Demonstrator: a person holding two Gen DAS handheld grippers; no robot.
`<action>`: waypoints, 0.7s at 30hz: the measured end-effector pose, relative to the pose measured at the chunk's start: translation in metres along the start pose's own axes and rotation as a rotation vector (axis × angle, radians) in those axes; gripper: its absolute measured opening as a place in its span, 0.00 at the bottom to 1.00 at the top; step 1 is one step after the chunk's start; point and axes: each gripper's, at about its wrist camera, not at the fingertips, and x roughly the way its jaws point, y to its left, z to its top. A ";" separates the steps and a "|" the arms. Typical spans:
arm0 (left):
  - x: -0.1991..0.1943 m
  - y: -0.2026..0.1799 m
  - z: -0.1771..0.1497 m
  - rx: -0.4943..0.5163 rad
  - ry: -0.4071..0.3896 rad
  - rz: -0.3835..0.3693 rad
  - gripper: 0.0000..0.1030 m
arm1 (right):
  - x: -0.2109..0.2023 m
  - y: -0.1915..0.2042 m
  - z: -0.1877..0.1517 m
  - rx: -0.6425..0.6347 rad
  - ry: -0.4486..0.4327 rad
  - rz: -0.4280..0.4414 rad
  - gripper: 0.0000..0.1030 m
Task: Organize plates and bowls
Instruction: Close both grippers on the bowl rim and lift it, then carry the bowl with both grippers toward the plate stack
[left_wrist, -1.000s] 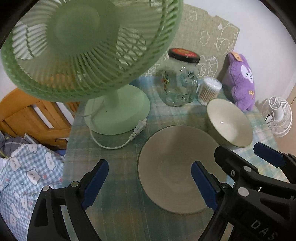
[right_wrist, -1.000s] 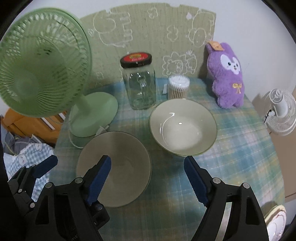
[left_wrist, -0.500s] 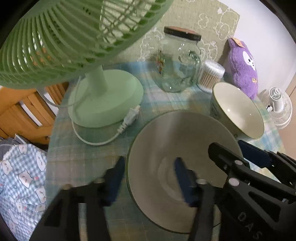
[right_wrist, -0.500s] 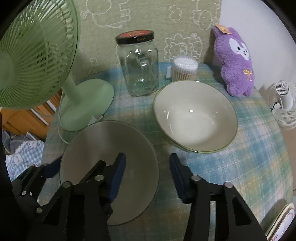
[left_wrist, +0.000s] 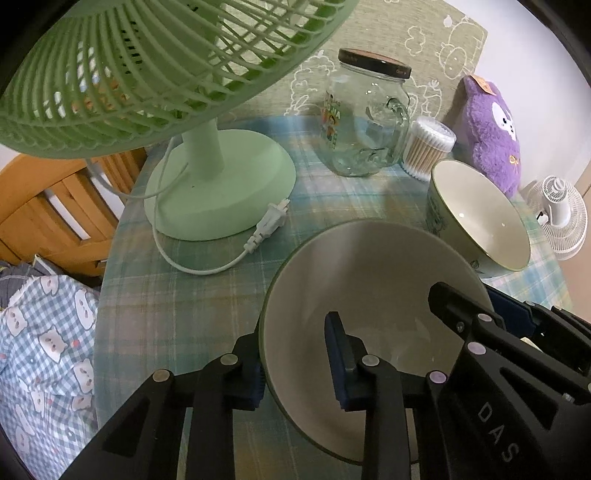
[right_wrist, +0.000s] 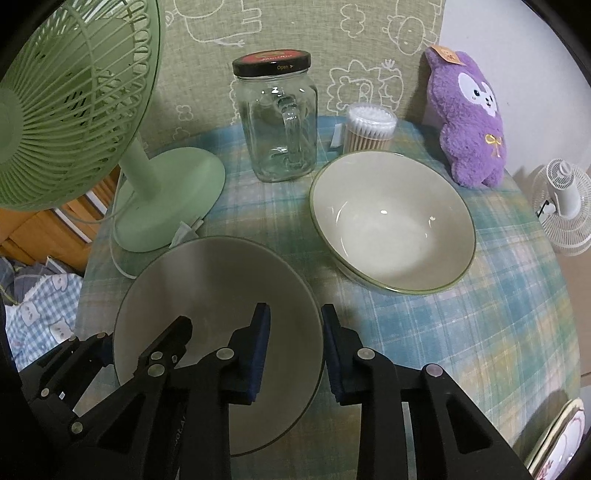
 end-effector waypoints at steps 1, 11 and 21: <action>-0.001 0.000 -0.001 -0.003 0.000 0.001 0.26 | -0.002 0.000 -0.001 -0.003 -0.001 0.000 0.30; -0.025 -0.010 -0.014 -0.014 -0.005 0.016 0.26 | -0.028 -0.006 -0.013 -0.023 -0.010 0.001 0.27; -0.059 -0.033 -0.035 -0.030 -0.015 0.037 0.26 | -0.066 -0.022 -0.035 -0.039 -0.020 0.013 0.27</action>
